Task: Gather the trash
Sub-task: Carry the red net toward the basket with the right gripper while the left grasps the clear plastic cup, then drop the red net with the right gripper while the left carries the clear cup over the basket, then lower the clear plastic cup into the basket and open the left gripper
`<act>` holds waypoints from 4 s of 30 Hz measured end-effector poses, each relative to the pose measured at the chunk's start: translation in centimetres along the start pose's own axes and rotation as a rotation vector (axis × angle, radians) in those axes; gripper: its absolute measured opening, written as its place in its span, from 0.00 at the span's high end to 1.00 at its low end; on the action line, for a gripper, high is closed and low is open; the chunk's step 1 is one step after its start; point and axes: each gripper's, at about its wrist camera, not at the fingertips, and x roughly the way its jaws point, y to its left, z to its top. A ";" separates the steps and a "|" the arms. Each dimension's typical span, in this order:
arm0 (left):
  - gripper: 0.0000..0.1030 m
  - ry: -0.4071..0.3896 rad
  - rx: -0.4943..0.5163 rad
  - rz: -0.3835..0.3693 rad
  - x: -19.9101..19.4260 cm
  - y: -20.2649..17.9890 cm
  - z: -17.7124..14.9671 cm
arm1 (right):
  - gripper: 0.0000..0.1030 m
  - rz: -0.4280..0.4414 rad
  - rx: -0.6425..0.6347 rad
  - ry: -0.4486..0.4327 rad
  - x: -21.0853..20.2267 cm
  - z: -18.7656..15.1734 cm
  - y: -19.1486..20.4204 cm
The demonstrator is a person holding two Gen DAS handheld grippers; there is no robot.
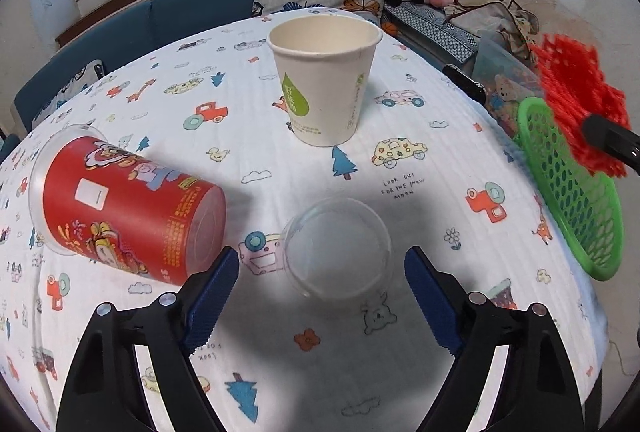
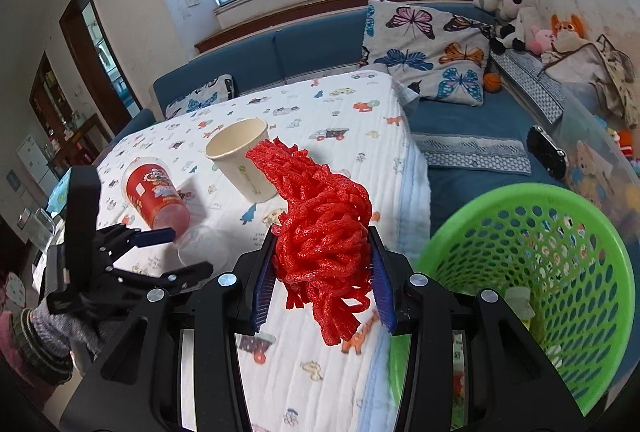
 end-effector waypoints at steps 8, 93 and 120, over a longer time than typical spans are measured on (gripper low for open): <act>0.29 0.008 0.004 0.004 0.9 -0.3 0.4 | 0.58 -0.012 0.027 -0.002 -1.2 -1.2 -0.9; 0.45 -0.052 0.319 -0.242 -2.7 -24.2 6.1 | 0.38 -0.281 0.318 -0.049 -12.3 -9.6 -15.2; 0.31 -0.055 0.298 -0.247 -3.5 -23.9 5.4 | 0.38 -0.254 0.308 -0.052 -12.6 -10.1 -14.1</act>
